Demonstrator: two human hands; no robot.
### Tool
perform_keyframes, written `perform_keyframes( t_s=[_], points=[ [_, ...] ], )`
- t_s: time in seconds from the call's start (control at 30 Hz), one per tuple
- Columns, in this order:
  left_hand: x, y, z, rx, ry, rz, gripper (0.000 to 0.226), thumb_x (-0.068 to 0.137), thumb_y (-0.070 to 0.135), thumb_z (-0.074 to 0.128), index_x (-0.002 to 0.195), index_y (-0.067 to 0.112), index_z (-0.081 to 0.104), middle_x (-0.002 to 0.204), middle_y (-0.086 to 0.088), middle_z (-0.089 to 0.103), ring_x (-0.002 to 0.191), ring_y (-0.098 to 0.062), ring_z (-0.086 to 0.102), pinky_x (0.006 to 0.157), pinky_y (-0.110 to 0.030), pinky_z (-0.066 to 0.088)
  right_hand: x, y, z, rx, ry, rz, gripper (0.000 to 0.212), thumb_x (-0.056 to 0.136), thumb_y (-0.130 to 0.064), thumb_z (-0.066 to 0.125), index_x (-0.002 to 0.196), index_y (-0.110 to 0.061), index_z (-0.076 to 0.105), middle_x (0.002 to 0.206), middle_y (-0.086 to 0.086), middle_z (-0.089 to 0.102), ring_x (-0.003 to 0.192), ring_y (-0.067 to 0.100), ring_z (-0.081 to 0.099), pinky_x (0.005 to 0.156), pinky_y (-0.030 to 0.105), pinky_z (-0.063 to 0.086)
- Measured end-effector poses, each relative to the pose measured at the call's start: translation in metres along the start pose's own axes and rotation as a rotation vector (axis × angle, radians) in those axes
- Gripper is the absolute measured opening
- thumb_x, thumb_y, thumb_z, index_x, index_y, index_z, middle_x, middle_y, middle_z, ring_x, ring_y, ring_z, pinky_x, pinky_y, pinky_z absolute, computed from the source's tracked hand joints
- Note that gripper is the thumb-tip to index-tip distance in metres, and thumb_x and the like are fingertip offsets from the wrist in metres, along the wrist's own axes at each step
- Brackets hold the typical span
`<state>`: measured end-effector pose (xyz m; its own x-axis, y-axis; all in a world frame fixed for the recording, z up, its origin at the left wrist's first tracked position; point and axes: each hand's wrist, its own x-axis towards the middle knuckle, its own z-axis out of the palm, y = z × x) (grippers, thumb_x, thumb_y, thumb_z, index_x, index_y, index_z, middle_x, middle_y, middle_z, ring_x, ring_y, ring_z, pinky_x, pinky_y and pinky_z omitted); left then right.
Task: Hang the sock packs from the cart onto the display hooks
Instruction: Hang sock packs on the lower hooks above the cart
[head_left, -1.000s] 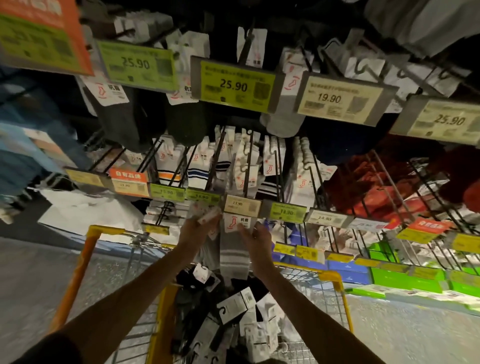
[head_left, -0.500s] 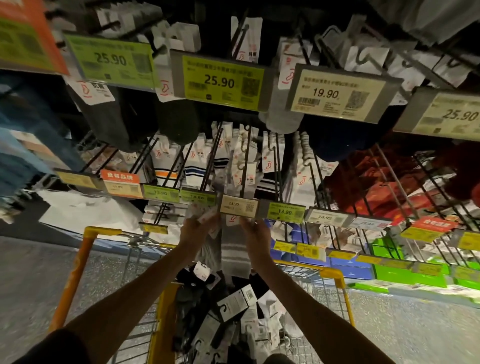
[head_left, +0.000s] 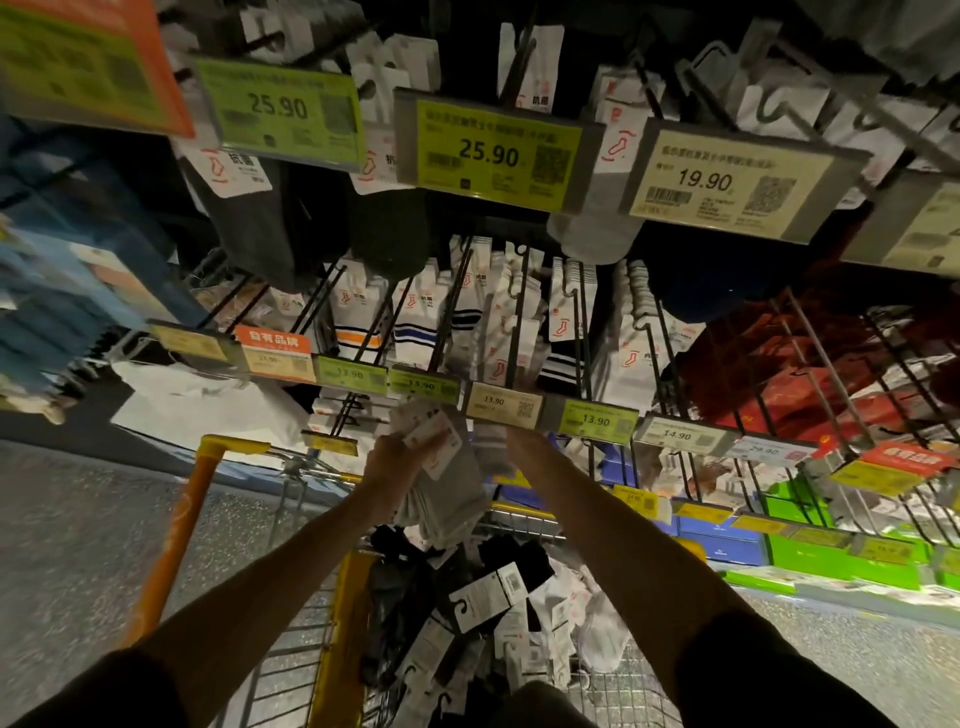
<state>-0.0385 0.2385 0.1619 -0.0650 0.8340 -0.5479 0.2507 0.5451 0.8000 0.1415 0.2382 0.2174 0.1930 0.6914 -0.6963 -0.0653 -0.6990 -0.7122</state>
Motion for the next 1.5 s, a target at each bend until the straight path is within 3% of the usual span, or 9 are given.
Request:
perform_keyframes(
  t_s=[0.17, 0.3, 0.43, 0.6, 0.8, 0.97, 1.17, 1.33, 1.5],
  points=[
    [-0.013, 0.001, 0.001, -0.037, -0.126, 0.047, 0.025, 0.081, 0.030, 0.079, 0.101, 0.015, 0.071, 0.093, -0.004, 0.074, 0.088, -0.020, 0.070, 0.077, -0.035, 0.059, 0.001, 0.019, 0.021, -0.014, 0.183, -0.200, 0.020, 0.097, -0.024, 0.054, 0.079, -0.014, 0.056, 0.083, 0.004, 0.059, 0.081, 0.024, 0.055, 0.072, 0.029, 0.049],
    [-0.032, 0.005, 0.000, -0.043, -0.238, 0.126, 0.011, 0.083, 0.022, 0.079, 0.090, 0.021, 0.071, 0.076, 0.006, 0.075, 0.074, -0.009, 0.071, 0.061, -0.022, 0.056, -0.025, 0.063, 0.015, -0.152, 0.108, -0.277, 0.036, 0.074, -0.054, 0.053, 0.069, -0.019, 0.059, 0.070, 0.004, 0.056, 0.068, 0.020, 0.052, 0.063, 0.028, 0.035],
    [-0.048, 0.003, -0.009, 0.004, -0.365, 0.192, 0.012, 0.084, 0.023, 0.077, 0.095, 0.022, 0.073, 0.085, 0.004, 0.076, 0.084, -0.014, 0.073, 0.068, -0.025, 0.058, -0.035, 0.095, 0.005, -0.151, 0.134, -0.434, 0.025, 0.088, -0.041, 0.051, 0.082, -0.021, 0.066, 0.082, 0.003, 0.064, 0.078, 0.019, 0.056, 0.073, 0.038, 0.044],
    [-0.071, 0.001, -0.019, 0.042, -0.498, 0.232, 0.035, 0.066, 0.044, 0.086, 0.095, 0.026, 0.077, 0.099, 0.000, 0.077, 0.093, -0.016, 0.073, 0.083, -0.036, 0.059, -0.091, 0.083, -0.003, -0.138, 0.171, -0.584, 0.022, 0.097, -0.016, 0.055, 0.119, -0.017, 0.057, 0.110, 0.017, 0.057, 0.087, 0.009, 0.057, 0.074, 0.020, 0.048],
    [-0.105, 0.001, -0.022, 0.209, -0.579, 0.352, 0.016, 0.079, 0.015, 0.081, 0.091, 0.022, 0.073, 0.094, -0.005, 0.076, 0.091, -0.019, 0.071, 0.087, -0.040, 0.055, -0.125, 0.071, -0.007, -0.464, 0.161, -0.814, 0.026, 0.092, -0.034, 0.061, 0.093, -0.012, 0.073, 0.088, 0.008, 0.068, 0.086, 0.004, 0.063, 0.077, 0.021, 0.048],
    [-0.138, 0.026, -0.035, 0.183, -0.560, 0.410, 0.051, 0.057, 0.055, 0.087, 0.092, 0.020, 0.075, 0.084, -0.001, 0.076, 0.080, -0.018, 0.071, 0.072, -0.035, 0.055, -0.146, 0.051, -0.013, -0.404, 0.014, -0.927, 0.007, 0.084, 0.001, 0.071, 0.087, 0.008, 0.072, 0.081, 0.005, 0.069, 0.075, -0.014, 0.061, 0.070, 0.009, 0.044],
    [-0.181, 0.069, -0.034, 0.160, -0.574, 0.513, 0.018, 0.072, 0.031, 0.084, 0.086, 0.020, 0.079, 0.088, -0.002, 0.077, 0.080, -0.016, 0.072, 0.068, -0.027, 0.053, -0.176, 0.026, -0.033, -0.188, -0.081, -0.911, 0.008, 0.085, 0.010, 0.066, 0.092, 0.009, 0.070, 0.075, -0.012, 0.071, 0.075, -0.005, 0.064, 0.070, 0.014, 0.047],
    [-0.217, 0.107, -0.005, 0.078, -0.352, 0.589, 0.027, 0.077, 0.022, 0.083, 0.053, 0.029, 0.072, 0.045, 0.013, 0.059, 0.043, 0.005, 0.052, 0.047, -0.013, 0.036, -0.200, 0.001, -0.066, -0.033, -0.006, -0.937, 0.011, 0.090, 0.003, 0.063, 0.097, 0.003, 0.071, 0.088, -0.001, 0.069, 0.076, -0.002, 0.064, 0.066, 0.012, 0.047],
    [-0.230, 0.140, 0.012, -0.135, -0.228, 0.546, 0.025, 0.064, 0.029, 0.091, 0.082, 0.015, 0.081, 0.083, 0.000, 0.077, 0.072, -0.006, 0.068, 0.066, -0.017, 0.050, -0.213, -0.041, -0.092, 0.096, 0.060, -0.989, 0.010, 0.093, -0.004, 0.061, 0.090, -0.004, 0.070, 0.081, 0.003, 0.068, 0.072, 0.006, 0.059, 0.066, 0.017, 0.048]
  ],
)
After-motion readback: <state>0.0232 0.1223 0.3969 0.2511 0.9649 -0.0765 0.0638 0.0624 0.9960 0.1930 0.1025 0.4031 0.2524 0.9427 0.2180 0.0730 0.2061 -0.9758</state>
